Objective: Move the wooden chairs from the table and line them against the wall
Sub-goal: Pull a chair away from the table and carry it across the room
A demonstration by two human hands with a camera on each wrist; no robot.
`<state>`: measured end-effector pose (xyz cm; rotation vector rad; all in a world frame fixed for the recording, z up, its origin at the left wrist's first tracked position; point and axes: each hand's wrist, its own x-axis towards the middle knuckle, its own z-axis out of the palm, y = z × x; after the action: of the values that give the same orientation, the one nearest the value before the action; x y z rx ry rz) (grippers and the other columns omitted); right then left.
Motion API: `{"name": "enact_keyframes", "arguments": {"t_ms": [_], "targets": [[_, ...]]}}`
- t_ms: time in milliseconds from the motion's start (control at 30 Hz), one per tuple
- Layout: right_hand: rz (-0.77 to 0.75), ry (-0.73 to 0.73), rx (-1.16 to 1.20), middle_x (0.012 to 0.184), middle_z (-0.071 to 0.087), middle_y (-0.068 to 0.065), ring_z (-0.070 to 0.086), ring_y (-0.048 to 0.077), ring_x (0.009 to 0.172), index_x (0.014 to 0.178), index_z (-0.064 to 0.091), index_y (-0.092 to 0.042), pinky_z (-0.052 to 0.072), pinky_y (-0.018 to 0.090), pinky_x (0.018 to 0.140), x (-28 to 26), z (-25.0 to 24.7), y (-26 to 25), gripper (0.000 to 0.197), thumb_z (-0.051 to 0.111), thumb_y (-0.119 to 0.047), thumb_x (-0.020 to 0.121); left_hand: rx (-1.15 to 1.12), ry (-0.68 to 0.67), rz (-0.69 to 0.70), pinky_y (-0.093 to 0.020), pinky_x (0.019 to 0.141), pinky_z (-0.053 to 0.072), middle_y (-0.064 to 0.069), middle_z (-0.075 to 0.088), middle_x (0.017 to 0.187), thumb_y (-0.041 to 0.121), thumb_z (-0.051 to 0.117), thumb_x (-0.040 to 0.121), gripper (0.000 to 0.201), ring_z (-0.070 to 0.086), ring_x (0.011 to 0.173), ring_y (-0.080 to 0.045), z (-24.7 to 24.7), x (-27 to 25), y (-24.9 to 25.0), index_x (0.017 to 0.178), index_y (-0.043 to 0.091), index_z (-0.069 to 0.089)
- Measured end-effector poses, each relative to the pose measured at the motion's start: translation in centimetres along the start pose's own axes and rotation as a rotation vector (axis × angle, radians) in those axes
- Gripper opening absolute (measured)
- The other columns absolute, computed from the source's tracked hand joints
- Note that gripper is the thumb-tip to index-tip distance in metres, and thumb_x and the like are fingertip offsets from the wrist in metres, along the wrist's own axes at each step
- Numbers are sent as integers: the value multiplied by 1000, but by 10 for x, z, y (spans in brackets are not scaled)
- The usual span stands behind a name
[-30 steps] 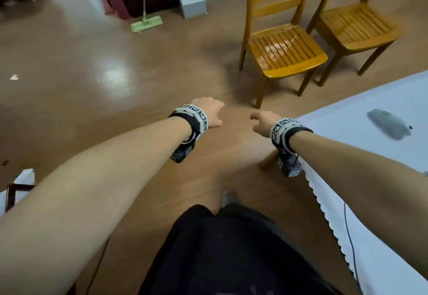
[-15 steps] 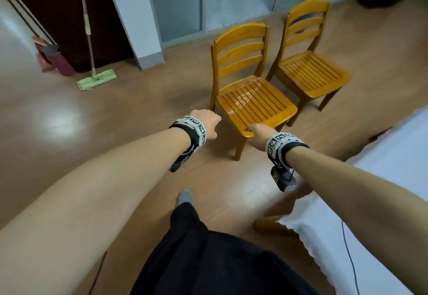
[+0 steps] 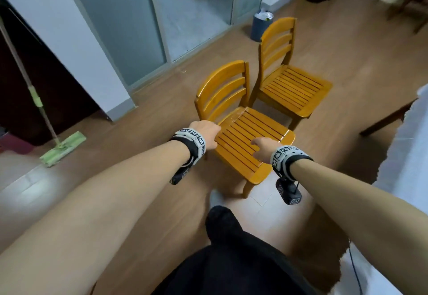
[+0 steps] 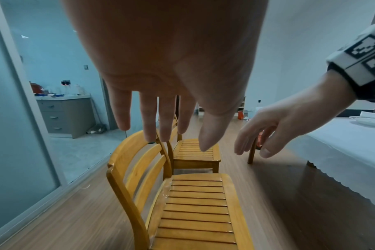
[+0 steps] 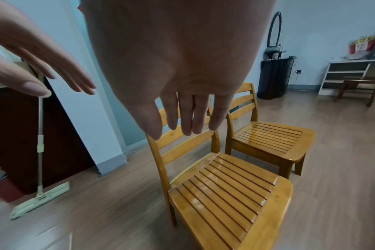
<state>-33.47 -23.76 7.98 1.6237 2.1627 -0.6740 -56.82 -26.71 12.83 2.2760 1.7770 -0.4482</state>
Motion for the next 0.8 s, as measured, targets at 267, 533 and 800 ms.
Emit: {"name": "enact_keyframes", "arguments": {"t_ms": [267, 533, 800], "targets": [[30, -11, 89, 148, 53, 8, 57, 27, 126, 151, 44, -19, 52, 37, 96, 199, -71, -17, 55, 57, -19, 97, 104, -69, 38, -36, 69, 46, -4, 63, 116, 31, 59, 92, 39, 61, 106, -27, -36, 165, -113, 129, 19, 55], [80, -61, 231, 138, 59, 8, 62, 26, 116, 146, 50, -22, 54, 37, 93, 316, -131, -32, 53, 60, -21, 94, 105, -150, 156, -39, 73, 56, -4, 63, 120, 24, 59, 89, 45, 63, 103, -25, -80, 302, -176, 133, 18, 54], [360, -31, 429, 139, 60, 8, 60, 28, 122, 142, 54, -18, 50, 38, 100, 373, -147, 9, 49, 61, -24, 94, 216, -174, 511, -39, 79, 58, -4, 64, 118, 24, 58, 93, 39, 64, 101, -25, -95, 438, -165, 131, 18, 56]]}}
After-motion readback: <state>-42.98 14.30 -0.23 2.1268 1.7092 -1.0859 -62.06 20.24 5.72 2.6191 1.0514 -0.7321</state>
